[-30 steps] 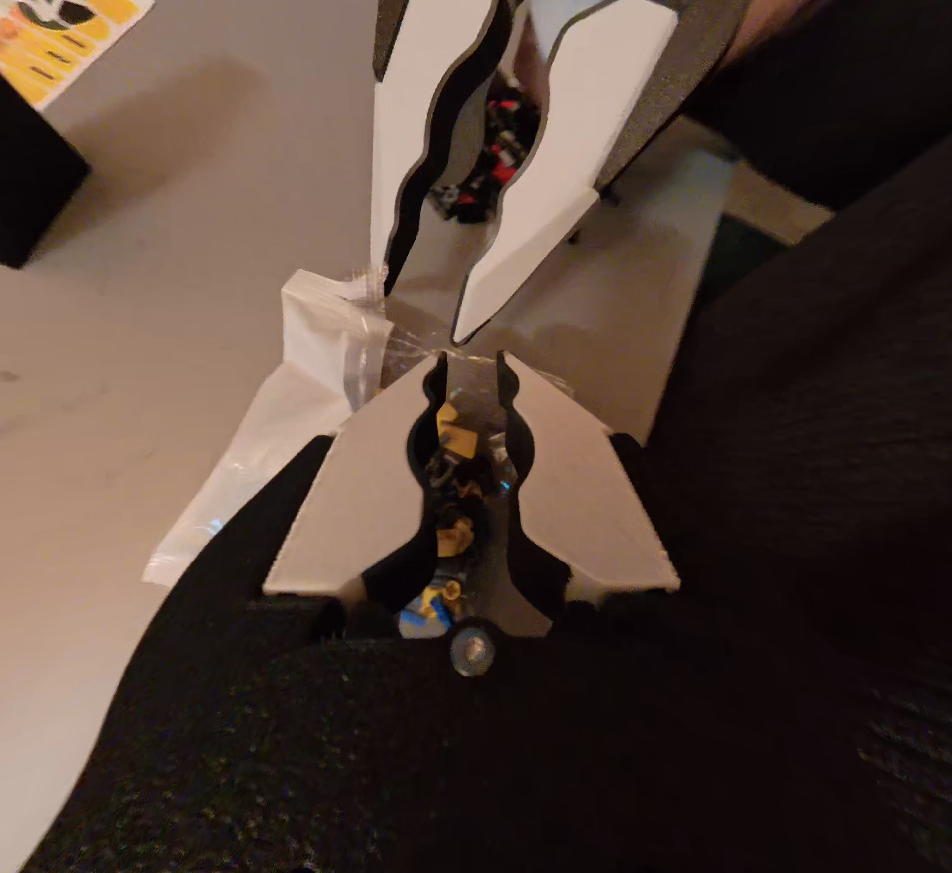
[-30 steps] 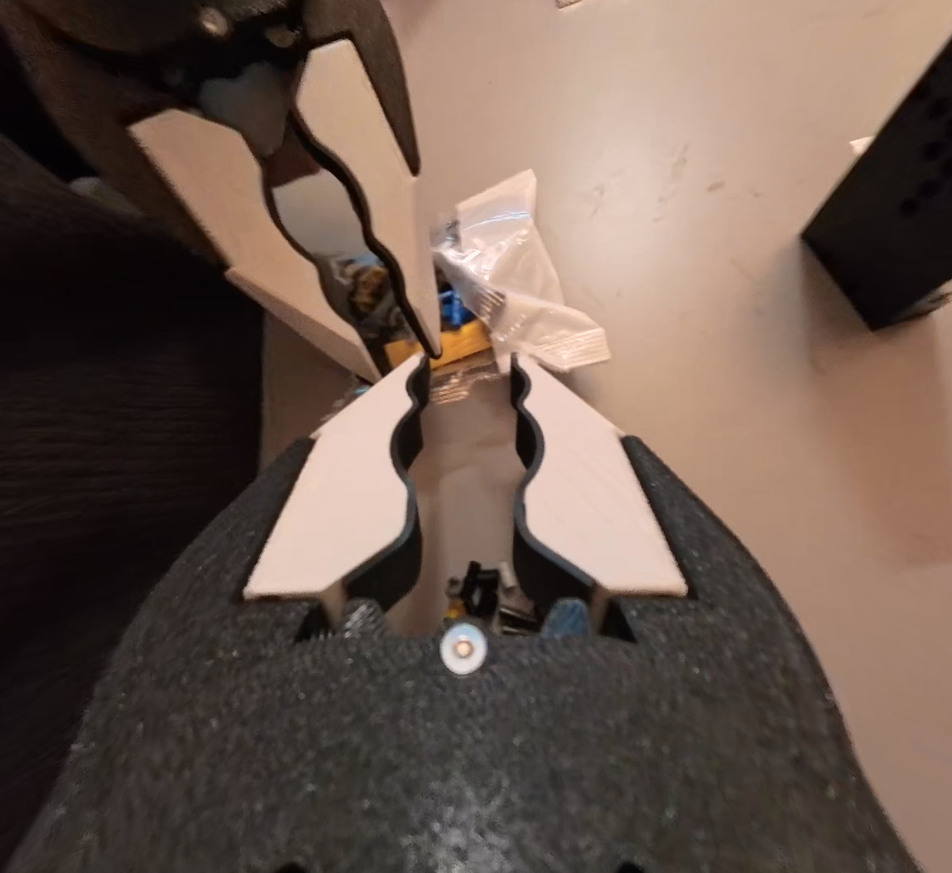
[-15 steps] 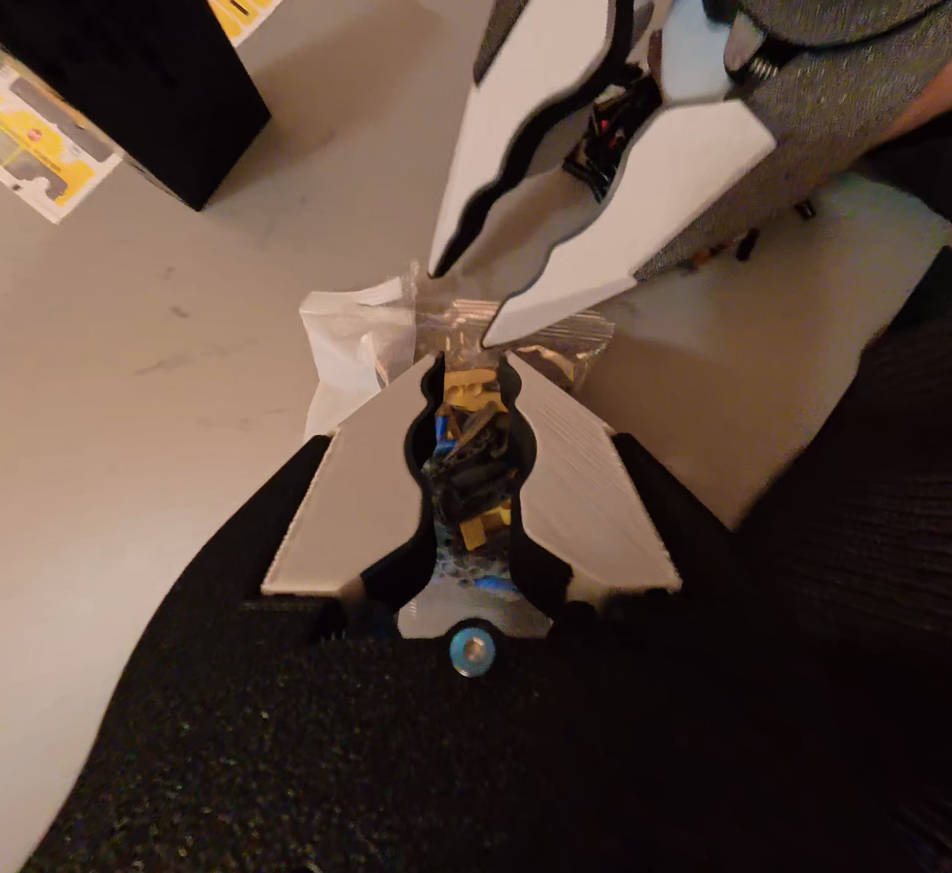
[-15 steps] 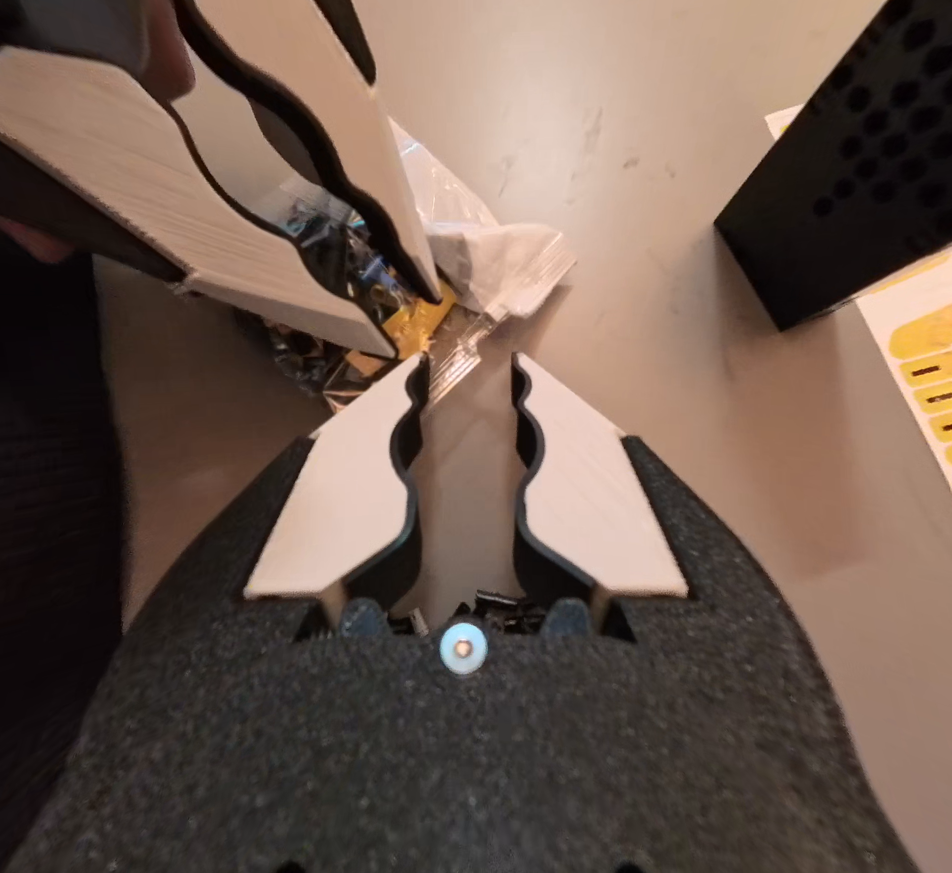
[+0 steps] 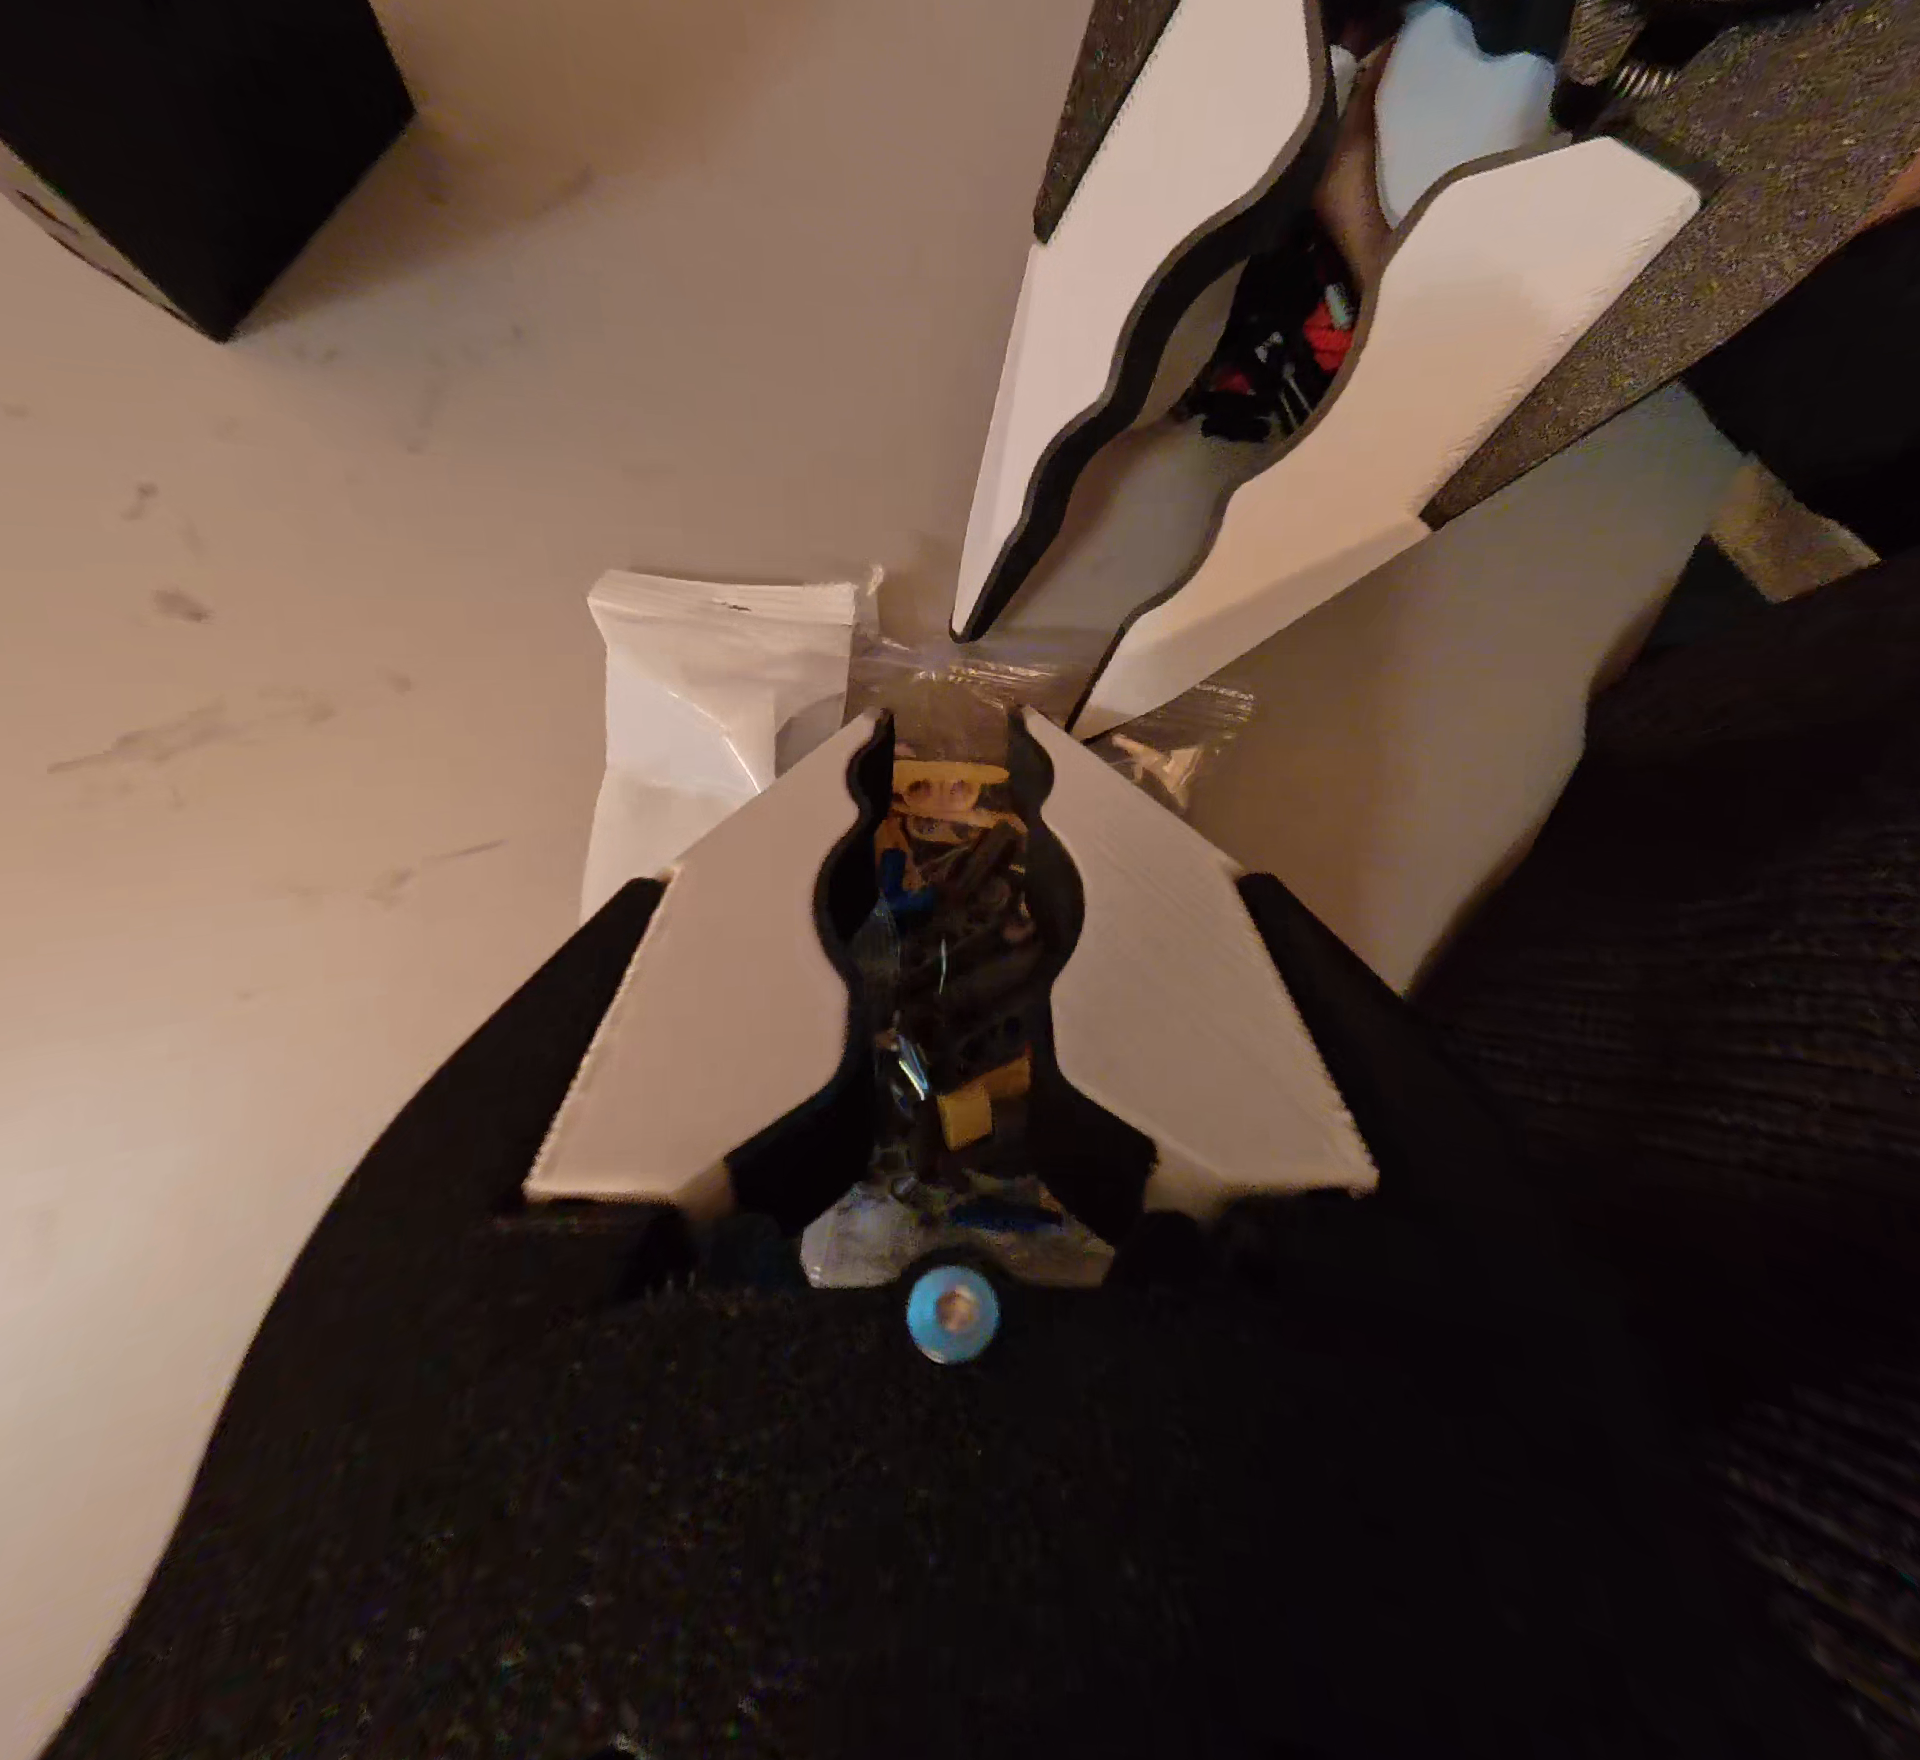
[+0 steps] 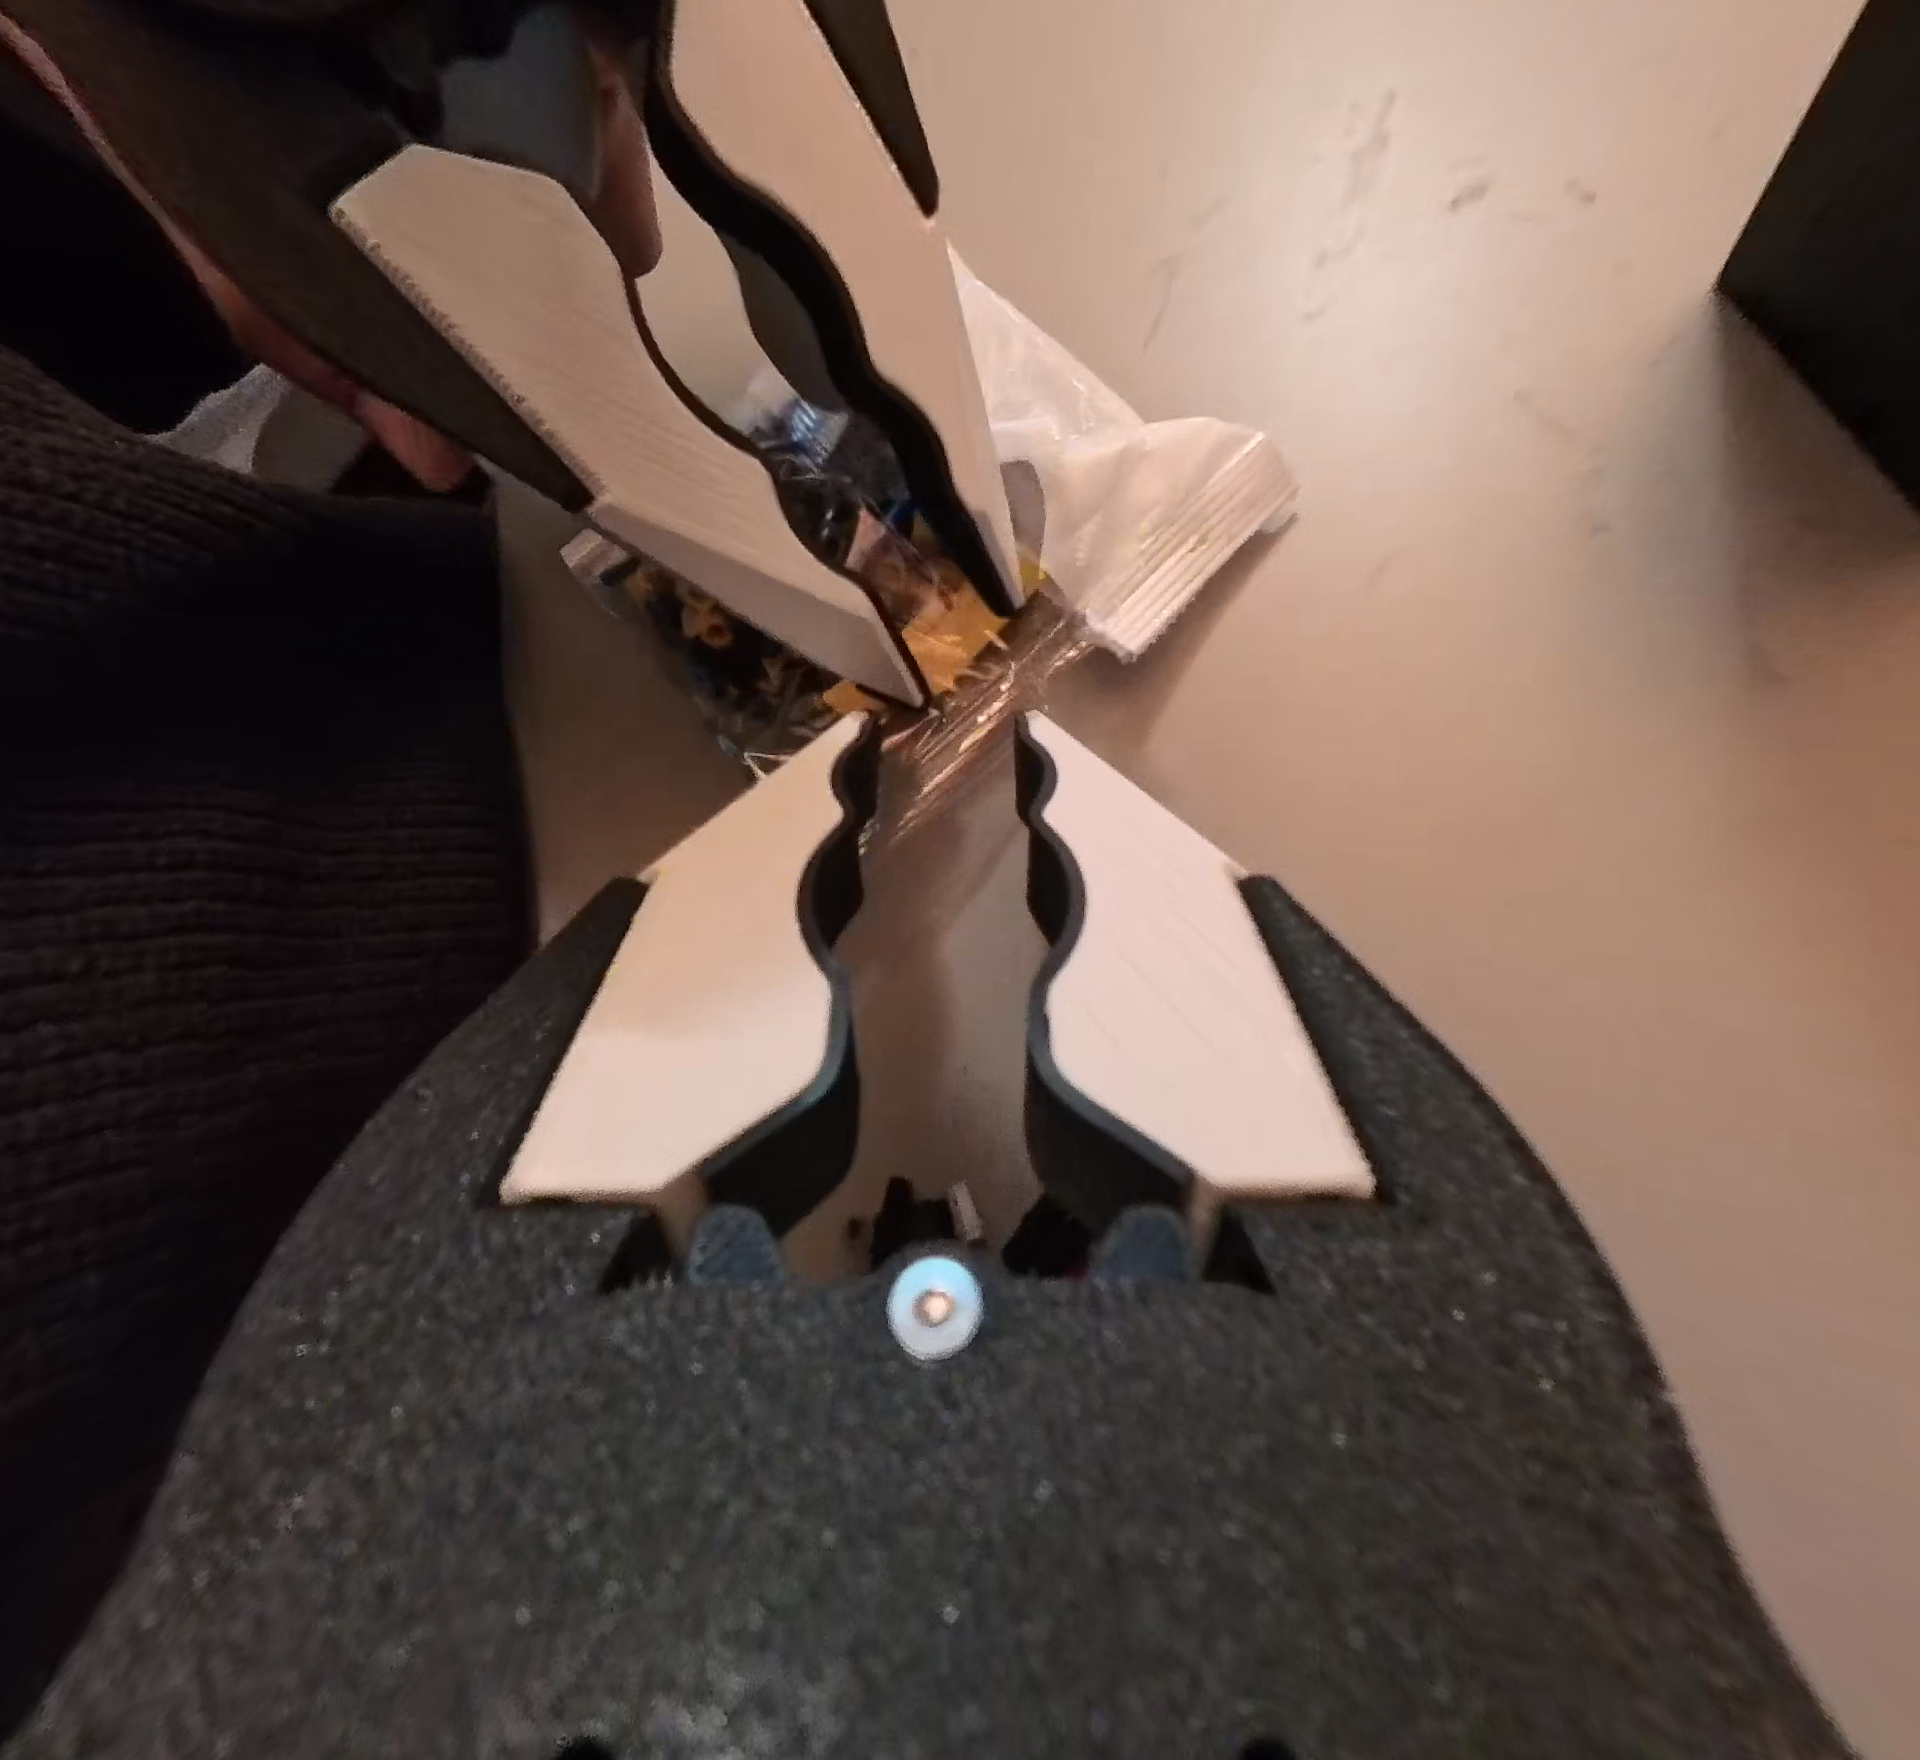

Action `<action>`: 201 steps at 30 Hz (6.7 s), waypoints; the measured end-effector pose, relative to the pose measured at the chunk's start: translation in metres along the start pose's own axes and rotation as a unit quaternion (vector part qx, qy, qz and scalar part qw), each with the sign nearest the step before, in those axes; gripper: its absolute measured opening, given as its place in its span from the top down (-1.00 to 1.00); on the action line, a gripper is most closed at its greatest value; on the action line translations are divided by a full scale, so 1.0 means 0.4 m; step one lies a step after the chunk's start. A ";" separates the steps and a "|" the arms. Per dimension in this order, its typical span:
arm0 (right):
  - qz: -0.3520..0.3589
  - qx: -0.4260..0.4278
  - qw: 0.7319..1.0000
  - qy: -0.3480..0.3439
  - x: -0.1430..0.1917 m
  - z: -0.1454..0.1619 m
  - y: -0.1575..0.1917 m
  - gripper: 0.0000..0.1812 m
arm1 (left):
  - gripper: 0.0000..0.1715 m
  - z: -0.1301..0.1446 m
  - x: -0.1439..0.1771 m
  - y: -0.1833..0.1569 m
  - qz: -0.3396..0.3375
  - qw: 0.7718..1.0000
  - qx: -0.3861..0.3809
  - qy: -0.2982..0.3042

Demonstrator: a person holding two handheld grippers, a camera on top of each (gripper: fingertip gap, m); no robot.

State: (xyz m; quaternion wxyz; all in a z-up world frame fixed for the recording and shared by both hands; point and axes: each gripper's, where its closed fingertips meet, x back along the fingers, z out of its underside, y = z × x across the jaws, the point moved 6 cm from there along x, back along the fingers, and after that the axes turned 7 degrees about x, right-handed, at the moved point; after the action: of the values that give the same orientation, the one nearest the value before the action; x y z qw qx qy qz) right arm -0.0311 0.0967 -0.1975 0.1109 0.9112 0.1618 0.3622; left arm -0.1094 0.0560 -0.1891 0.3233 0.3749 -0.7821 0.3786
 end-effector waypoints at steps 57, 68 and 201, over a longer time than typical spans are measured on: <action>0.199 0.093 0.975 0.039 -0.103 -0.058 0.015 1.00 | 1.00 0.054 0.084 -0.105 0.017 0.993 -0.041 -0.112; 0.182 0.027 0.983 -0.005 -0.056 -0.060 -0.017 1.00 | 1.00 0.053 0.100 -0.103 0.014 0.991 -0.043 -0.130; 0.140 -0.156 0.961 -0.178 0.017 -0.058 0.009 1.00 | 1.00 -0.036 0.083 0.053 -0.037 0.976 0.062 -0.208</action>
State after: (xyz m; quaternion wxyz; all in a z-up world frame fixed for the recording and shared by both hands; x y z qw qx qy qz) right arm -0.0419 0.0978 -0.1756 0.2268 0.9460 -0.0485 0.2266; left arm -0.1407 0.0659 -0.1632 0.1435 0.4929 -0.7931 0.3277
